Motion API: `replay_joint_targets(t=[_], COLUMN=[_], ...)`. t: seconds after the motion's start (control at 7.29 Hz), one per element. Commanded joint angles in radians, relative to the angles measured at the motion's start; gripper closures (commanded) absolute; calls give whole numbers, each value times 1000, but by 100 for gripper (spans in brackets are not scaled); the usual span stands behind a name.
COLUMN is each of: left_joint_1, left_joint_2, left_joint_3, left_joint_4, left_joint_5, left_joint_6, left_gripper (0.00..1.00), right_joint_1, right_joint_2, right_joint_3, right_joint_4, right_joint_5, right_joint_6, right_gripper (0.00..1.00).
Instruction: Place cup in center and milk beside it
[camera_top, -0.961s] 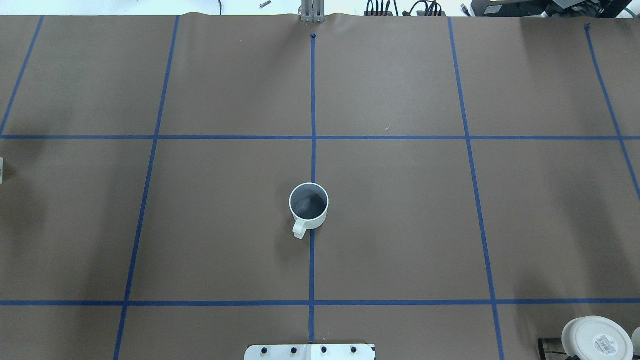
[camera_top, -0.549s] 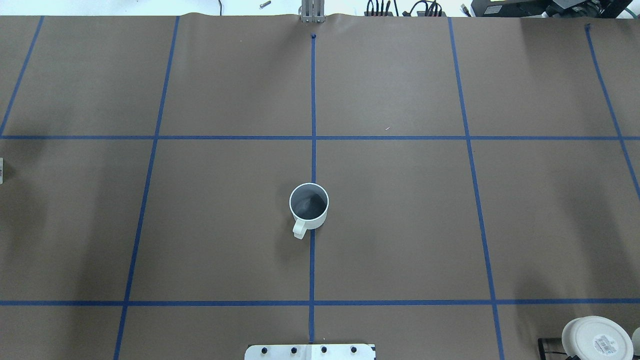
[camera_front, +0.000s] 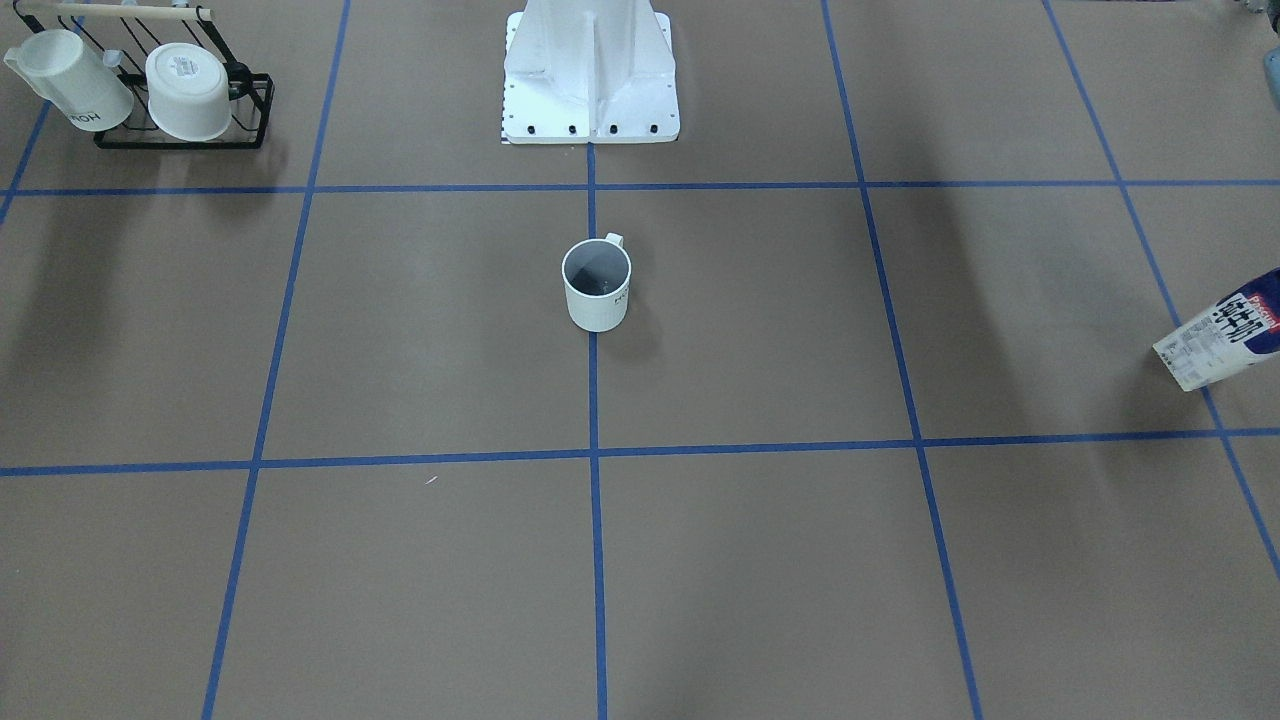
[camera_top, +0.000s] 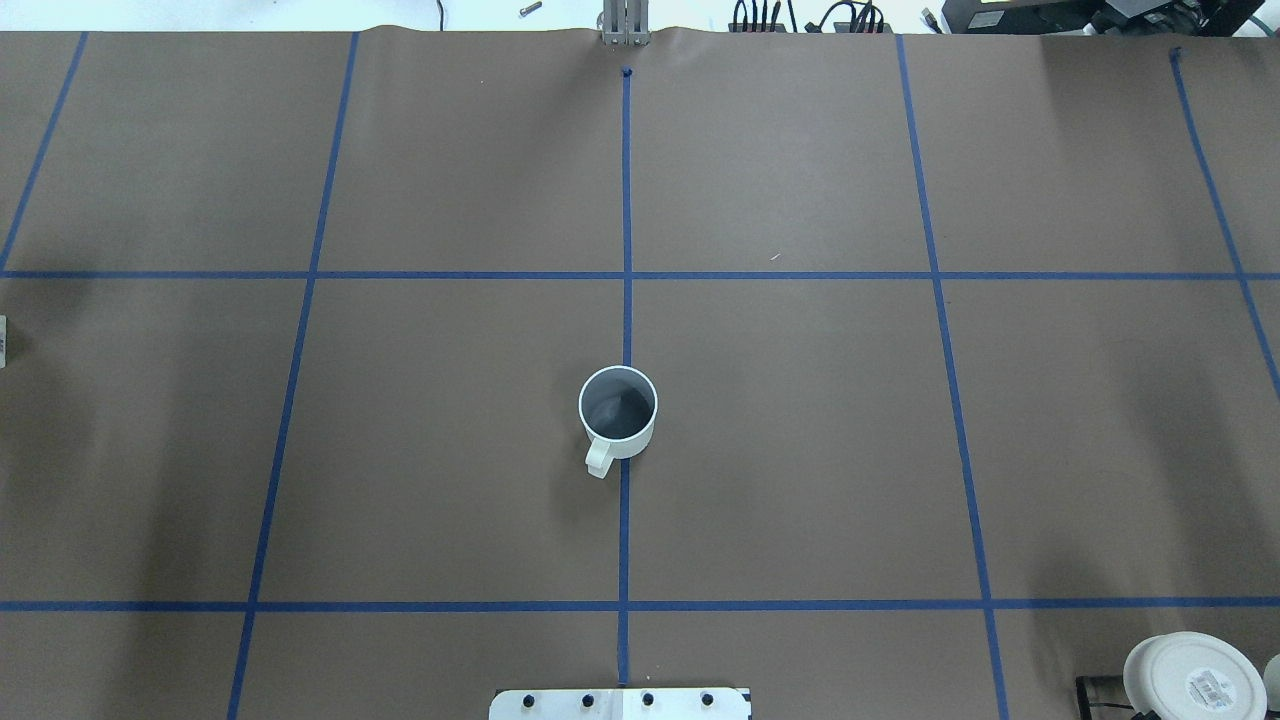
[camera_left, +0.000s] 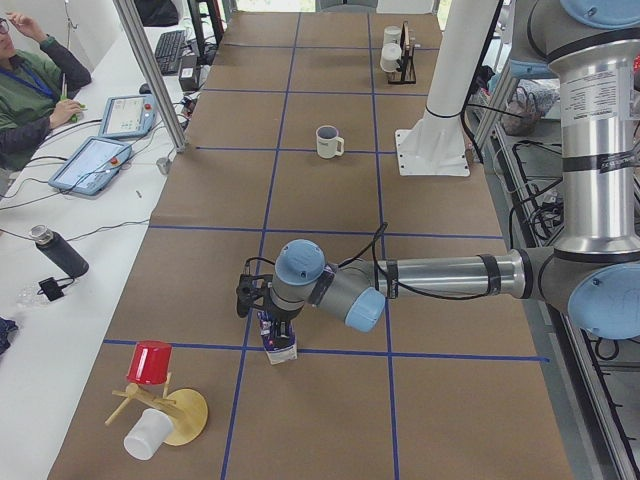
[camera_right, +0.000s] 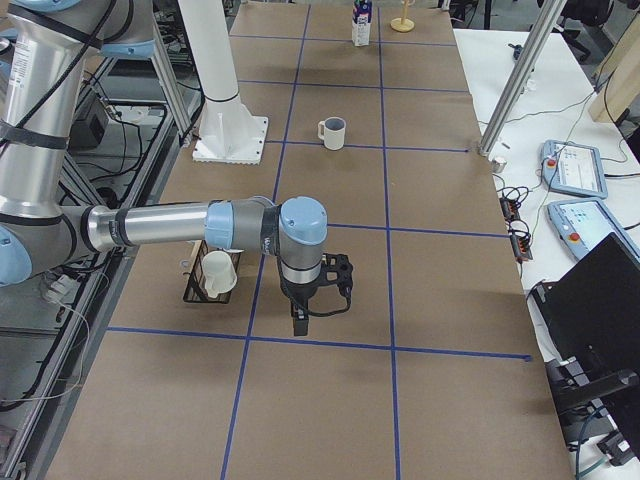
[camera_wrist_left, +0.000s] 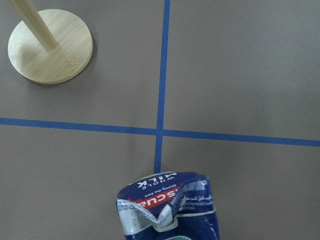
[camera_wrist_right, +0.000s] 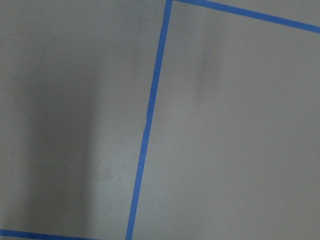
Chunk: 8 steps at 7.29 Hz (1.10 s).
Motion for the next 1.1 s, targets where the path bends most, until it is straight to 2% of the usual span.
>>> replay_joint_targets(t=[0.0, 0.41, 0.55, 0.69, 0.82, 0.96], left_joint_1=[22, 53, 53, 53, 53, 55], left_joint_2=[-11, -33, -41, -47, -49, -41], left_joint_3=[9, 65, 99, 99, 95, 95], left_joint_4=[-1, -24, -69, -70, -72, -108], left_joint_5=[23, 75, 76, 71, 65, 63], left_joint_6=[-23, -23, -26, -26, -23, -26], left_gripper=[2, 3, 10, 27, 50, 50], right_joint_1=[0, 0, 0, 0, 0, 0], right_joint_2=[0, 2, 2, 2, 3, 3], right_joint_3=[-6, -9, -9, -8, -8, -8], right_joint_4=[0, 2, 2, 2, 2, 2], right_joint_5=[3, 3, 3, 4, 3, 3], right_joint_6=[0, 0, 0, 0, 0, 0], right_gripper=[0, 0, 0, 0, 0, 0])
